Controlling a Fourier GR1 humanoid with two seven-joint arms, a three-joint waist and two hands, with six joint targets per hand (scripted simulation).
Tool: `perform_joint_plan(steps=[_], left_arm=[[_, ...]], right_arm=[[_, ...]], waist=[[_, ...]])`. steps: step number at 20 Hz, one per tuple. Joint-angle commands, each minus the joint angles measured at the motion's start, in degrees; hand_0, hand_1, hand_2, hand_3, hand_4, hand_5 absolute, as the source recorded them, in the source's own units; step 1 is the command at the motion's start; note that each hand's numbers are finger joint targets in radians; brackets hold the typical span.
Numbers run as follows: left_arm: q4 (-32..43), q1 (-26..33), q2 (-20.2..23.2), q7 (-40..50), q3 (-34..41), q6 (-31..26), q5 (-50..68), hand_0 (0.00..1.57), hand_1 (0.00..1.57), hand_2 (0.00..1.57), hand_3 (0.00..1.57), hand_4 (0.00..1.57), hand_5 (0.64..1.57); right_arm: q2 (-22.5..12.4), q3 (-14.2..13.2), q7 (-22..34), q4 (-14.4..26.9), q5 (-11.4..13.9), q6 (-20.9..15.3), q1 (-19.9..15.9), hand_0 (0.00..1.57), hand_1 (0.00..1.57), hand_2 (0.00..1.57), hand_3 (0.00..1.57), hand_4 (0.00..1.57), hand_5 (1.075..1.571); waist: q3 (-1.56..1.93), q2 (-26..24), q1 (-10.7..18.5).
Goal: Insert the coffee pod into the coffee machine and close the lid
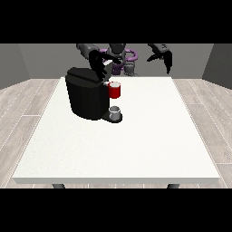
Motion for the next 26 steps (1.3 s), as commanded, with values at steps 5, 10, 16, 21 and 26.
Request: perform_joint_plan(steps=[5,10,16,21,26], left_arm=[[-0.47,-2.97,-1.31,-0.74,-2.32,-0.48,-0.51,0.0,0.0,0.0,0.0,0.44,1.571],[-0.27,-4.12,-0.12,-1.86,-2.28,-2.45,0.28,0.0,0.0,0.0,0.0,0.43,1.571],[-0.24,-7.7,-1.1,-0.94,-3.58,-2.73,0.19,0.0,0.0,0.0,0.0,0.37,1.571],[0.07,-9.38,-1.84,-1.62,-4.72,-3.76,0.52,0.0,0.0,0.0,0.0,0.38,1.571],[0.7,-11.36,-2.32,-2.12,-5.8,-4.18,0.08,0.0,0.0,0.0,0.0,0.22,1.571]], right_arm=[[0.99,3.21,-1.94,-3.06,3.1,-0.19,-8.95,0.0,0.0,0.0,0.0,0.27,1.571],[-0.21,2.36,2.36,-7.02,2.95,-0.49,-8.43,0.0,0.0,0.0,0.0,0.1,1.571],[-3.74,2.23,8.07,-12.56,4.24,0.17,-9.4,0.0,0.0,0.0,0.0,0.0,1.571],[-6.15,1.15,13.1,-17.06,3.95,1.42,-9.97,0.0,0.0,0.0,0.0,0.0,1.571],[-8.67,-1.25,15.45,-20.57,3.97,2.08,-10.05,0.0,0.0,0.0,0.0,0.0,1.571]], waist=[[-1.04,3.02,8.67],[-1.02,4.94,11.93],[-0.96,7.18,15.4],[-0.95,9.23,19.14],[-0.88,13.02,21.65]])
